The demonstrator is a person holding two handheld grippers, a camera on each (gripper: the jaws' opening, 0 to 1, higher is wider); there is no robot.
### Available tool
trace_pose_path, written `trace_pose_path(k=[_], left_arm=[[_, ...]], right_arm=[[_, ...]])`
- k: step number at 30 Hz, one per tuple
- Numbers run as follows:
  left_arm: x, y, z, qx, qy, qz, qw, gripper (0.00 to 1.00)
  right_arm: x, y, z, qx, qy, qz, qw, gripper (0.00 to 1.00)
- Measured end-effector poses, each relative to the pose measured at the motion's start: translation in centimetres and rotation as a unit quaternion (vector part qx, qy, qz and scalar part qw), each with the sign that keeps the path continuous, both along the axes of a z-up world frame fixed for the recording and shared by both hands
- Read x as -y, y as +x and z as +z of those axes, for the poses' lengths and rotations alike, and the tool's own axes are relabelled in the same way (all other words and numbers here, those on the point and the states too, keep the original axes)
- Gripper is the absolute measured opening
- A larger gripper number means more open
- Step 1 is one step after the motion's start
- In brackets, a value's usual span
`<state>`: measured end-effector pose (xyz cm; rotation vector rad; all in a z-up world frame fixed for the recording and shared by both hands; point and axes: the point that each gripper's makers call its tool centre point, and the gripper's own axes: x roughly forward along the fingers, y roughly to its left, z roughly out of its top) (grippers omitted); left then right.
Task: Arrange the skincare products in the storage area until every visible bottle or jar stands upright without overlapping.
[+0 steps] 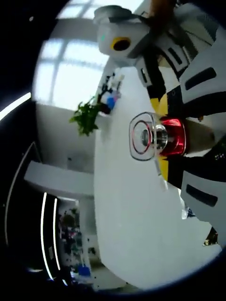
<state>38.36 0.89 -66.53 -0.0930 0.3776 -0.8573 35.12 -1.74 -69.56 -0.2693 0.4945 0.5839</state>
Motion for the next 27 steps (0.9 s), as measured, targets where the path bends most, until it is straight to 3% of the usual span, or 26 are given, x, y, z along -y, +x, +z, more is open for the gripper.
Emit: trace_pose_path(k=[3, 7, 10, 12, 14, 21, 25, 27], left_arm=[[-0.5, 0.4, 0.0, -0.002, -0.004, 0.012, 0.9999, 0.26], [-0.5, 0.3, 0.0, -0.003, -0.007, 0.014, 0.9999, 0.26], [-0.1, 0.1, 0.1, 0.005, 0.0, 0.007, 1.0, 0.26], [-0.2, 0.1, 0.1, 0.004, -0.001, 0.007, 1.0, 0.26], [-0.3, 0.1, 0.1, 0.002, -0.002, 0.009, 1.0, 0.26], [-0.2, 0.1, 0.1, 0.004, -0.004, 0.003, 1.0, 0.26], [-0.1, 0.0, 0.1, 0.007, -0.004, -0.003, 1.0, 0.26], [0.2, -0.2, 0.1, 0.014, -0.001, -0.013, 0.9998, 0.26]], right_arm=[[0.2, 0.6, 0.9, 0.003, 0.05, -0.022, 0.9985, 0.36], [0.9, 1.0, 2.1, 0.021, 0.078, -0.041, 0.9959, 0.34], [1.2, 1.4, 3.2, 0.031, 0.118, -0.059, 0.9907, 0.35], [2.1, 1.4, 3.0, 0.032, 0.104, -0.072, 0.9914, 0.37], [2.1, 1.7, 3.9, 0.046, 0.129, -0.079, 0.9874, 0.38], [1.7, 1.6, 4.9, 0.064, 0.145, -0.068, 0.9851, 0.35], [1.5, 1.7, 6.5, 0.077, 0.205, -0.065, 0.9736, 0.41], [1.2, 1.6, 6.4, 0.072, 0.207, -0.055, 0.9741, 0.41]])
